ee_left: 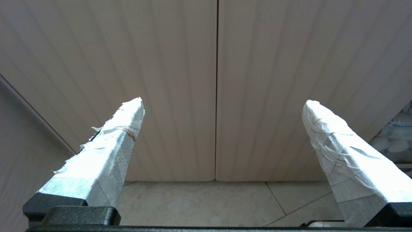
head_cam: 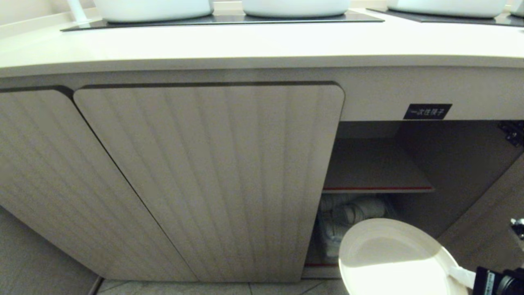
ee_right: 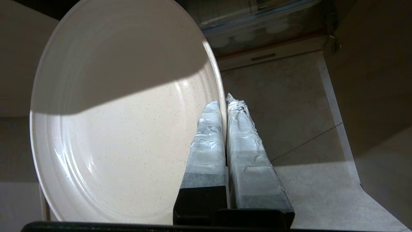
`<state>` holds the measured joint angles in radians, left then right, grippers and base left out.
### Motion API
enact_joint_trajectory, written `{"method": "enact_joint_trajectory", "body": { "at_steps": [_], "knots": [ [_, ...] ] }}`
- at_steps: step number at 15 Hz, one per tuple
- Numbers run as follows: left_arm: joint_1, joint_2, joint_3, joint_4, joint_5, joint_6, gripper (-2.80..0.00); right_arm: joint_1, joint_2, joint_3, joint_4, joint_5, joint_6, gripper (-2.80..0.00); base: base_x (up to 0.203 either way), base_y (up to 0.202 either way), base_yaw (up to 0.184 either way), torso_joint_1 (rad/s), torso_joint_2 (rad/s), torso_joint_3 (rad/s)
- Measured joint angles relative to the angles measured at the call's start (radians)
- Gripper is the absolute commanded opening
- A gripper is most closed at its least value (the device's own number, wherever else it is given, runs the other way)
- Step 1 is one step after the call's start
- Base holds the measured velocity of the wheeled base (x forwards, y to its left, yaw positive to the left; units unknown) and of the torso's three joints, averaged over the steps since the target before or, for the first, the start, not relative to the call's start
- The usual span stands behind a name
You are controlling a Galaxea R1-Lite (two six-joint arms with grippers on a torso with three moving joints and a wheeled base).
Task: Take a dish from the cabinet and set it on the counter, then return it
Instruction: Place it on the table
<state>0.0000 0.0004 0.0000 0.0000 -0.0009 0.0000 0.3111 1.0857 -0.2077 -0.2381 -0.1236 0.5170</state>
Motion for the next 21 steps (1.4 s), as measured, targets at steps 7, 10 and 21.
{"method": "enact_joint_trajectory", "body": {
  "at_steps": [7, 10, 21],
  "knots": [
    [0.000, 0.000, 0.000, 0.000, 0.000, 0.000, 0.00, 0.024, -0.028, 0.014, 0.002, 0.002, 0.005, -2.80, 0.000, 0.000, 0.000, 0.000, 0.00, 0.000],
    [0.000, 0.000, 0.000, 0.000, 0.000, 0.000, 0.00, 0.027, -0.032, 0.029, -0.006, 0.001, 0.006, -2.80, 0.000, 0.000, 0.000, 0.000, 0.00, 0.000],
    [0.000, 0.000, 0.000, 0.000, 0.000, 0.000, 0.00, 0.028, -0.048, 0.076, -0.010, -0.003, 0.072, -2.80, 0.000, 0.000, 0.000, 0.000, 0.00, 0.000]
  ]
}}
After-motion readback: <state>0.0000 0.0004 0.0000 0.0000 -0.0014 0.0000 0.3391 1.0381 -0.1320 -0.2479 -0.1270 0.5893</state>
